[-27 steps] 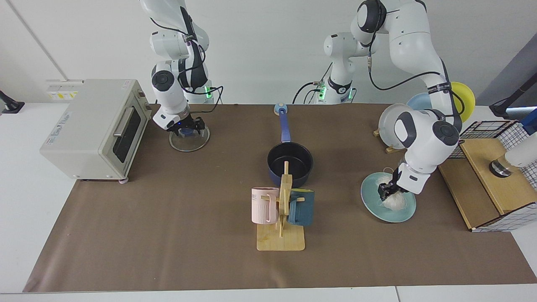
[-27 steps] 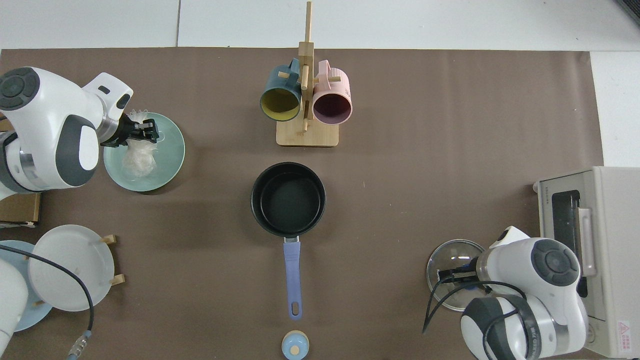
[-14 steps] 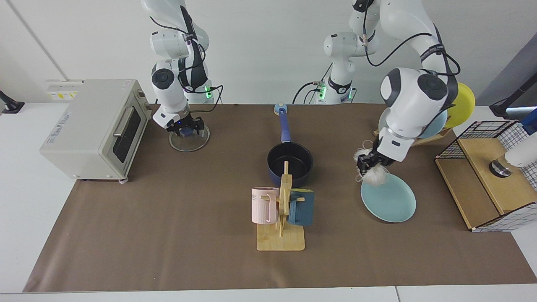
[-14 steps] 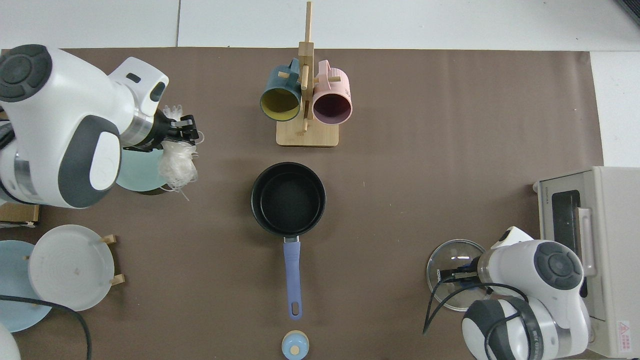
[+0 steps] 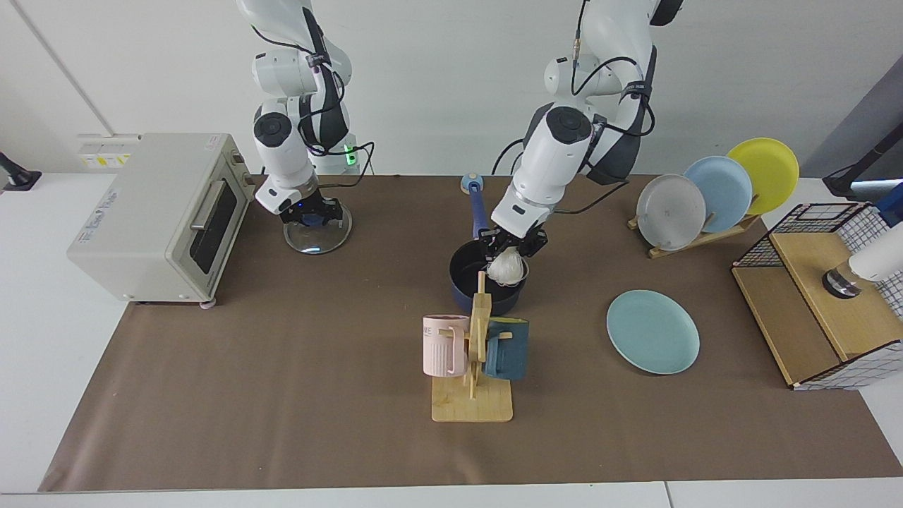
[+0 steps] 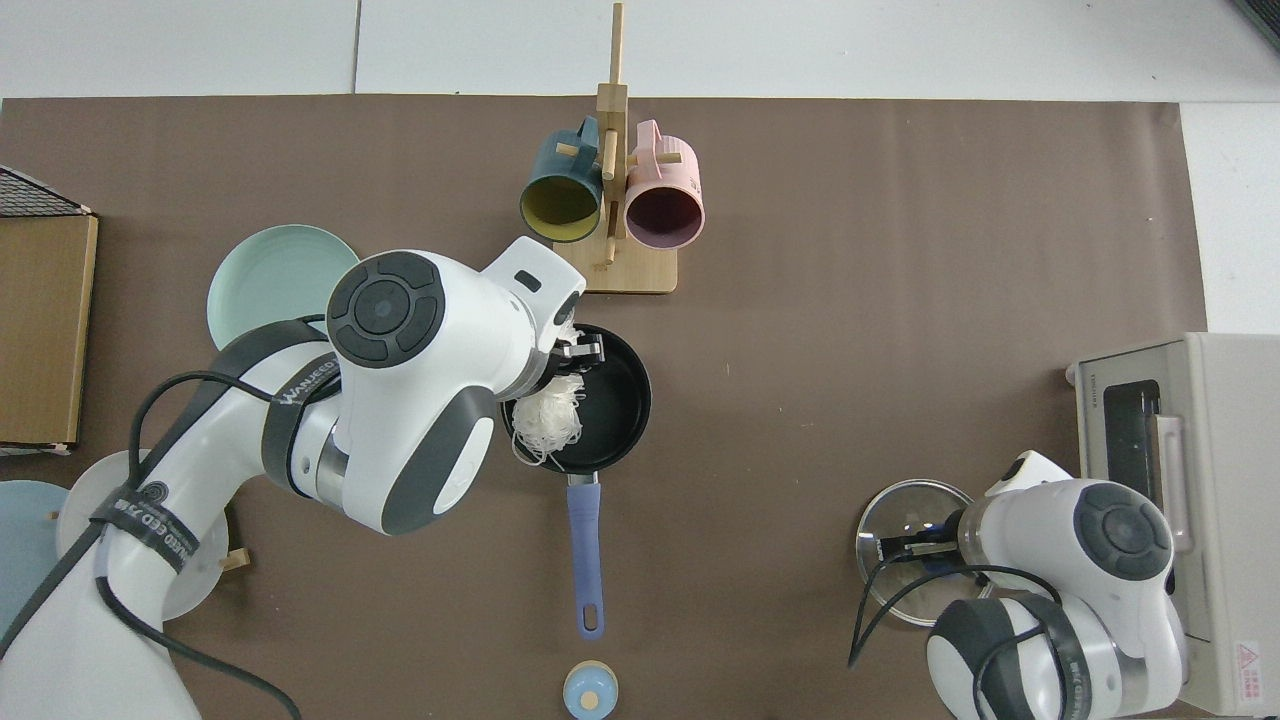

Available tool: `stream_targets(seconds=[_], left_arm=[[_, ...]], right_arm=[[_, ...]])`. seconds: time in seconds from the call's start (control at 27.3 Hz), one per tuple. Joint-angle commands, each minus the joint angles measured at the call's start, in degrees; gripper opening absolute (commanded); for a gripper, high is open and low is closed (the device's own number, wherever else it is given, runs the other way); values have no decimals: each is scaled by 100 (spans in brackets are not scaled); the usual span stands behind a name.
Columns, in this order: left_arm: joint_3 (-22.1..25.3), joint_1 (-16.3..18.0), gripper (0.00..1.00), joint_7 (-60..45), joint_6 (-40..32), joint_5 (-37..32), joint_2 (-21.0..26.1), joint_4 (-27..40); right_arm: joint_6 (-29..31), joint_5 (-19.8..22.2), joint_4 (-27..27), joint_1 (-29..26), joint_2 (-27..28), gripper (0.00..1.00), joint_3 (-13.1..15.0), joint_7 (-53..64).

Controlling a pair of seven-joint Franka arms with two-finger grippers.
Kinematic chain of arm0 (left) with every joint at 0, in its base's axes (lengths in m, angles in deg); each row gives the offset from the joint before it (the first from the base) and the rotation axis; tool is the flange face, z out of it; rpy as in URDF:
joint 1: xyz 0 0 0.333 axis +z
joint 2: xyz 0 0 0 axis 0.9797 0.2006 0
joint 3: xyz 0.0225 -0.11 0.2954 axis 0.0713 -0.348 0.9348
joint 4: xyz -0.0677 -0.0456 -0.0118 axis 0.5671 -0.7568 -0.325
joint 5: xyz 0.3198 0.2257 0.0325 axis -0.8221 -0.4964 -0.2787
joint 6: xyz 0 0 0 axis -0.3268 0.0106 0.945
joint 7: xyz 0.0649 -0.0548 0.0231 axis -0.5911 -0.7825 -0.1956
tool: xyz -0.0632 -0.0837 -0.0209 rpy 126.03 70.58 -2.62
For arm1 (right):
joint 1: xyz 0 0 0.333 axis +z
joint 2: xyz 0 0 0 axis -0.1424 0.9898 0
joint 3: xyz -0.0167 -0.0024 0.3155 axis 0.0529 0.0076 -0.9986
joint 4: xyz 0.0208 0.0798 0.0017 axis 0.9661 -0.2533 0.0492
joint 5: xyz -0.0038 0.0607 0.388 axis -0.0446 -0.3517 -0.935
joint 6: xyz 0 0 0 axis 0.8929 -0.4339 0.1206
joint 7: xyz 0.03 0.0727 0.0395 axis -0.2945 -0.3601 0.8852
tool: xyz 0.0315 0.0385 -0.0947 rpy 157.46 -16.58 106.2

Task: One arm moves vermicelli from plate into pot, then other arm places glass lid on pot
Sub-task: 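Carry the vermicelli over the black saucepan with the left gripper and release, then withdraw the left gripper while the right gripper lifts the glass lid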

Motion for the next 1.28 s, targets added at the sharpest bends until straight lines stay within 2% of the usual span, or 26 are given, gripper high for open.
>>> stream_targets(seconds=[0.0,0.29,0.51,0.55,0.62,0.81,0.92,1.25], left_arm=[[-60,-16,0,-143,403,-14,-3,314],[-104,-147,0,-881,869,-752,383,446],[-122,-165,0,-1022,1212,-1086,410,754],[-122,-174,8,-1066,1230,-1104,462,719],[-122,-165,46,-1075,1230,-1252,612,666],[-130,-165,100,-1031,1037,-1614,630,613],[-130,-156,100,-1014,687,-1588,595,359],[45,1,100,-611,-1440,-1034,393,-1302]], right_arm=[[-686,44,559,-21,-47,0,-16,-85],[-1144,44,1307,-4,-47,0,-16,-41],[-1250,53,1720,-4,6,0,-25,3],[-1302,62,1808,-4,15,0,-25,12],[-1399,62,1957,-4,59,0,-25,12],[-1514,62,2134,-4,155,0,-25,21],[-1514,62,2142,-4,155,0,-25,47],[-1514,53,2300,-21,252,0,-25,100]])
